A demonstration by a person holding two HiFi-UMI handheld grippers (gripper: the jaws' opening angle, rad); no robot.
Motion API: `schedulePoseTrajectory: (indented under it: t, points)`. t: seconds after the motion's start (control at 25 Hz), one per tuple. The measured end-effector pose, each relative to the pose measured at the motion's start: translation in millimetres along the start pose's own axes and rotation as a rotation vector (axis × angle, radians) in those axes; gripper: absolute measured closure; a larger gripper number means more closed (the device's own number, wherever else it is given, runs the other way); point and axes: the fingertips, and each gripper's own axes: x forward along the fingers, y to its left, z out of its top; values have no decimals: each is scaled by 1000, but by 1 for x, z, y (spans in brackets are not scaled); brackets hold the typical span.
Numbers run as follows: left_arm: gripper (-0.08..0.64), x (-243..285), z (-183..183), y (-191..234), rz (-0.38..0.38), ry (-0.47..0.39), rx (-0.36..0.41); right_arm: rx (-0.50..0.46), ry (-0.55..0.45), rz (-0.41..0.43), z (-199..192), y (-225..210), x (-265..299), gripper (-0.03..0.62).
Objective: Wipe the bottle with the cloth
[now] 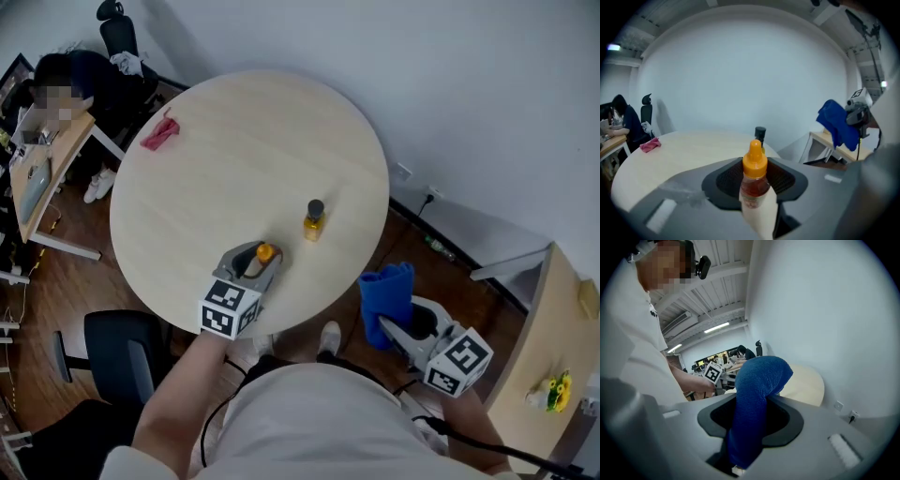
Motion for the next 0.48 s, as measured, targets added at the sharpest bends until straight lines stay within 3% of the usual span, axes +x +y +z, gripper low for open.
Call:
schedulePoseTrajectory:
  t: [0.16, 0.32, 0.4, 0.48]
  points:
    - [402, -44, 56, -25, -152, -90, -17, -64, -60, 46, 44, 20, 36, 440]
    - [402, -72, 83, -52, -302, -101, 37, -201, -135, 162, 106, 70, 84, 440]
    - [402, -82, 88, -57, -343, -105, 51, -251, -152, 210, 121, 91, 105, 440]
    - [403, -90, 93, -53, -358, -118, 47, -237, -157, 233, 125, 96, 119, 440]
